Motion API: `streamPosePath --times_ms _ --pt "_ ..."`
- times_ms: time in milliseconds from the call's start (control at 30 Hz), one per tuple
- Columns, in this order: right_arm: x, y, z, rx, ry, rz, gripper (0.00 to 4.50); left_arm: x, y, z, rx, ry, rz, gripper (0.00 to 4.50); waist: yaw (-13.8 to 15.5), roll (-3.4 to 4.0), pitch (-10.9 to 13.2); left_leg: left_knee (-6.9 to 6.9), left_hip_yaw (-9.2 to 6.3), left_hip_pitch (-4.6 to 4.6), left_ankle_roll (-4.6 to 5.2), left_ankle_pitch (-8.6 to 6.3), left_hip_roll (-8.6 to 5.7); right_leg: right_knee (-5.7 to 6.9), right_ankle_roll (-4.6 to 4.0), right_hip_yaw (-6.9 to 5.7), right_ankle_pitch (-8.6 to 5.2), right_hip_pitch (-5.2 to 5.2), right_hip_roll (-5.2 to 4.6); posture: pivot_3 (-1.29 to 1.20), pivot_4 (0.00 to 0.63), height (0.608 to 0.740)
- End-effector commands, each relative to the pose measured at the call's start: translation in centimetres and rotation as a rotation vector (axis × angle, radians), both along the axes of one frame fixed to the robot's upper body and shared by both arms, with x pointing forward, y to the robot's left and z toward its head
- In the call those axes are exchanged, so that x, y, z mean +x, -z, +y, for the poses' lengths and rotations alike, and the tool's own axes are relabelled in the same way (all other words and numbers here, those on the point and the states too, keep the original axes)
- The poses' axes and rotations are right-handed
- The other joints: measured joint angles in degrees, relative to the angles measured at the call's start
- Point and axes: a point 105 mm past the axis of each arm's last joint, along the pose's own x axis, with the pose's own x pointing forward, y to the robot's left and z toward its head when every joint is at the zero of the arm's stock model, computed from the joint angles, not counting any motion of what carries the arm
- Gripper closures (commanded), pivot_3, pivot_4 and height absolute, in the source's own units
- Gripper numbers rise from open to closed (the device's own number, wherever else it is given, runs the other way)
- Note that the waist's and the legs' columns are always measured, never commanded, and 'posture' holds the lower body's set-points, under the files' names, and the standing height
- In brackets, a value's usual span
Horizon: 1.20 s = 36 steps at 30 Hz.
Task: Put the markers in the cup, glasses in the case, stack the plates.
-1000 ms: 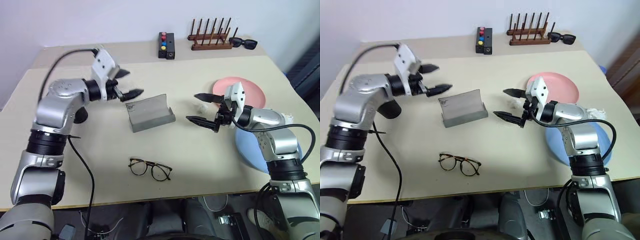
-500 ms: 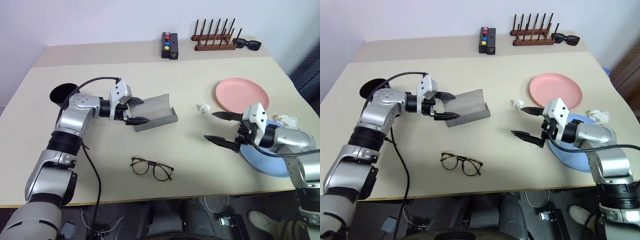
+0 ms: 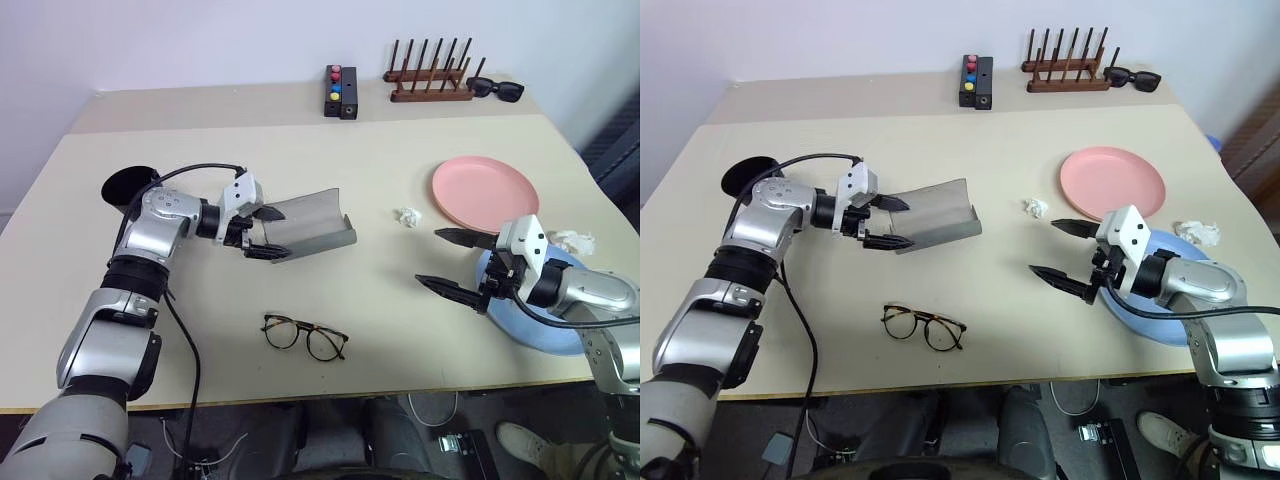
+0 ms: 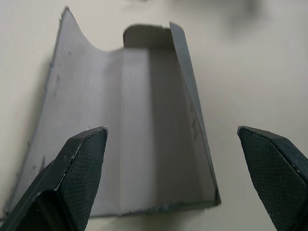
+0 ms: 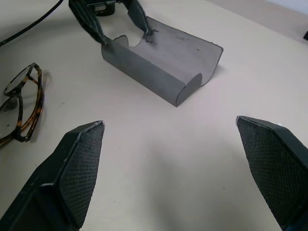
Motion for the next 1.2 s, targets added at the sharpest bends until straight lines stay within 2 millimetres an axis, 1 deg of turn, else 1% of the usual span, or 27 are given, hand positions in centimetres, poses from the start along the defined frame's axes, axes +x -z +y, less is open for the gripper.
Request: streamPosePath --times_ms 33,267,300,367,433,600,833,1200 --pt "-0.3 -1.2 0.4 0.007 -0.012 -0.064 0.0 0.1 -1.3 0.0 0.026 0.042 -0.048 0.07 0.0 0.0 0.0 0.0 0.0 0.0 0.0 0.0 0.0 0.0 0.0 0.0 0.0 0.0 0.0 0.0 0.15 0.74" --pt "-0.4 -1.1 0.5 0.009 -0.006 -0.067 0.0 -0.2 -1.0 0.1 0.054 0.086 -0.039 0.07 0.0 0.0 0.0 0.0 0.0 0.0 0.0 0.0 0.0 0.01 0.0 -0.01 0.0 0.01 0.0 0.0 0.15 0.74" --pt "-0.5 -1.1 0.5 0.009 -0.005 -0.068 0.0 -0.3 -0.9 0.0 0.054 0.093 -0.038 0.31 0.0 0.0 0.0 0.0 0.0 0.0 0.0 0.0 0.0 0.01 0.0 -0.01 0.0 0.0 0.0 0.0 0.15 0.74" --pt "-0.5 -1.1 0.6 0.01 -0.003 -0.068 0.0 -0.4 -0.9 -0.1 0.053 0.107 -0.038 0.95 0.0 0.0 0.0 0.0 0.0 0.0 0.0 0.0 0.0 0.01 0.0 -0.01 0.0 0.0 0.0 0.0 0.15 0.74" --pt "-0.5 -1.1 0.6 0.01 -0.001 -0.068 0.0 -0.7 -0.8 -0.2 0.058 0.125 -0.035 1.89 0.0 0.0 0.0 0.01 0.0 0.0 0.0 0.0 0.0 0.02 0.0 -0.01 0.0 0.0 0.0 0.0 0.15 0.74" --pt "-0.5 -1.2 0.6 0.01 0.006 -0.071 0.0 -1.1 -0.5 -0.1 0.066 0.144 -0.021 4.46 0.0 0.0 0.0 0.01 0.0 0.0 0.0 0.0 0.0 0.03 0.0 -0.01 0.0 0.01 0.0 0.0 0.15 0.74" --pt "-0.4 -1.1 0.7 0.009 0.009 -0.073 0.0 -1.5 -0.3 0.3 0.082 0.148 -0.017 4.46 0.0 0.0 0.0 0.02 -0.01 0.0 0.0 0.0 0.0 0.04 0.0 -0.01 0.0 0.01 0.0 0.0 0.15 0.74" --pt "-0.2 -1.3 0.9 0.007 0.008 -0.081 0.0 -1.1 -0.2 0.5 0.106 0.129 -0.04 4.46 0.0 0.0 0.0 0.02 0.0 0.0 0.0 0.0 0.0 0.04 0.0 -0.01 0.0 0.01 0.01 0.0 0.15 0.74"
